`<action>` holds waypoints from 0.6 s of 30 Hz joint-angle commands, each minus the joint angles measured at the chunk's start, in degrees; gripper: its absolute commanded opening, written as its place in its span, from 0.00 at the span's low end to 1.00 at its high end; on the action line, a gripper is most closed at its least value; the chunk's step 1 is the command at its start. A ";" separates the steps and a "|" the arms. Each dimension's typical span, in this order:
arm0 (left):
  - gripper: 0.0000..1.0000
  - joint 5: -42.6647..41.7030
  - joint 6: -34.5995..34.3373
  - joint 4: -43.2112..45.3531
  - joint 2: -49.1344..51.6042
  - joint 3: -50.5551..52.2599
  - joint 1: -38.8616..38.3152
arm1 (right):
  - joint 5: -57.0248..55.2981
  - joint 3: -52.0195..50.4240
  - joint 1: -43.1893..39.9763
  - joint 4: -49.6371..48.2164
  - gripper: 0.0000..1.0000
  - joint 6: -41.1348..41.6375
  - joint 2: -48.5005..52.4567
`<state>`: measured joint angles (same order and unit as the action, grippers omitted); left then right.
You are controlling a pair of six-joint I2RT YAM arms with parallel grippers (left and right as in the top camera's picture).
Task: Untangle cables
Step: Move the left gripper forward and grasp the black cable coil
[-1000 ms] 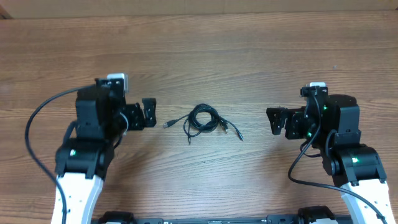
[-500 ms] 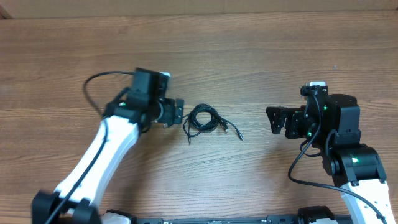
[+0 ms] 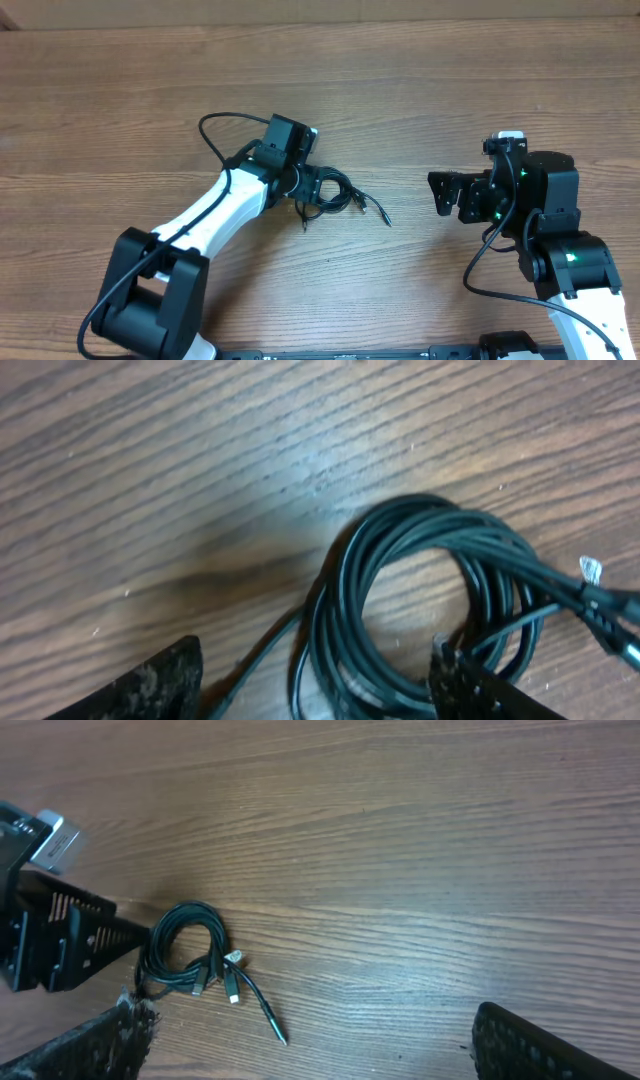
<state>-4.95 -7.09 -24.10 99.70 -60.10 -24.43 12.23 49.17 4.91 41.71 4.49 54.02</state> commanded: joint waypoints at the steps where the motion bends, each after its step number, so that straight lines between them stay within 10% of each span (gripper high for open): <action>1: 0.72 -0.83 0.66 0.79 2.27 -1.16 -0.74 | 0.68 1.57 -0.15 0.35 1.00 0.24 0.17; 7: 0.68 -0.90 0.76 0.98 5.64 -1.16 -1.07 | 0.79 1.57 -0.15 1.66 1.00 0.24 0.17; 18: 0.22 -1.16 1.36 1.46 5.88 -1.88 -2.67 | 2.54 1.57 -0.15 0.17 1.00 0.26 0.17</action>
<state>-5.39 -6.15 -22.68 105.12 -60.45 -26.61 13.26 49.17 4.91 42.46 4.51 54.08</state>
